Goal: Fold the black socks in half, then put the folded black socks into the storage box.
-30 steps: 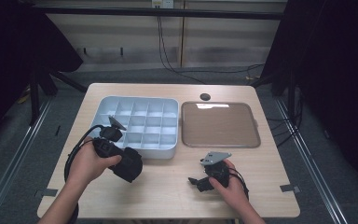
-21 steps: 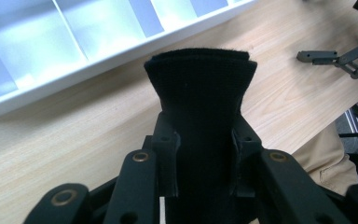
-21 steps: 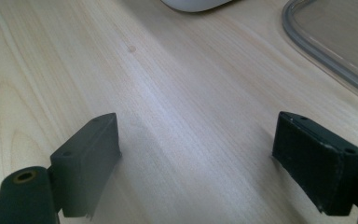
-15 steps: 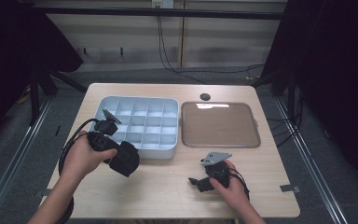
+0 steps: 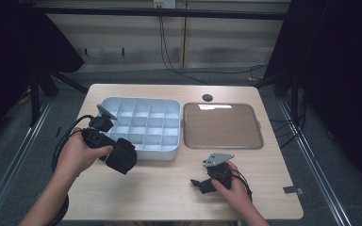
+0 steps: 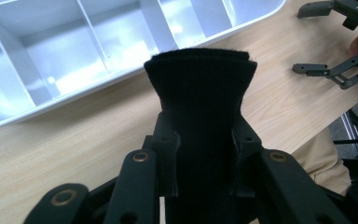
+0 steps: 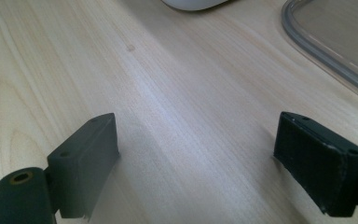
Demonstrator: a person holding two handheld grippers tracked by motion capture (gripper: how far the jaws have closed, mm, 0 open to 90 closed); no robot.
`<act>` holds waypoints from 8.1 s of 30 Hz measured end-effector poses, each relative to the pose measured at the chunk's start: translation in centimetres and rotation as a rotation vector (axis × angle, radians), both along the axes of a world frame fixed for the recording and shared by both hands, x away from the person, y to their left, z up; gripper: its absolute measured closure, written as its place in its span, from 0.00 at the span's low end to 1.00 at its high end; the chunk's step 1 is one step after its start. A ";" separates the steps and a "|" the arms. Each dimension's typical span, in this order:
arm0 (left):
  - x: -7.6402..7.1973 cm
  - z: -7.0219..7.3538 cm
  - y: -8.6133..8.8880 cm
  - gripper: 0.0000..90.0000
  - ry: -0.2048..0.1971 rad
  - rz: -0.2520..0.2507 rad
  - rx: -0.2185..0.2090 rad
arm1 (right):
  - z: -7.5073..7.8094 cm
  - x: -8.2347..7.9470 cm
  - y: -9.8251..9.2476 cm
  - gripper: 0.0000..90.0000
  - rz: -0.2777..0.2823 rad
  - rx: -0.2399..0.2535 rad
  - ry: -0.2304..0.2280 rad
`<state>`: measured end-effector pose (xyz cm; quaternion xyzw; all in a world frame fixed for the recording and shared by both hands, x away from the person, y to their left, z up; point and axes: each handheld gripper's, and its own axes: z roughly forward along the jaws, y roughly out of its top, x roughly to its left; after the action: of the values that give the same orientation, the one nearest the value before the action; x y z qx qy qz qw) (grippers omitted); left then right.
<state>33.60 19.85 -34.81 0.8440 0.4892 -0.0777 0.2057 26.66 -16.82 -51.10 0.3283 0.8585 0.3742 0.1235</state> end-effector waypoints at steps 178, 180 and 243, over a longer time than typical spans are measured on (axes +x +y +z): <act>8.8 -5.4 6.4 0.76 -0.053 0.254 0.206 | 0.0 -0.1 -0.1 0.14 0.003 0.000 -0.002; 8.7 -5.4 6.2 0.76 -0.059 0.251 0.218 | 0.0 -0.1 -0.1 0.14 0.003 0.001 -0.002; 8.4 -3.3 5.7 0.57 -0.136 0.243 0.252 | 0.0 -0.1 -0.1 0.14 0.001 0.001 0.000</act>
<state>41.99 25.59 -38.11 0.8011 0.5784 0.0668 0.1386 26.53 -16.88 -51.11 0.3279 0.8585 0.3746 0.1230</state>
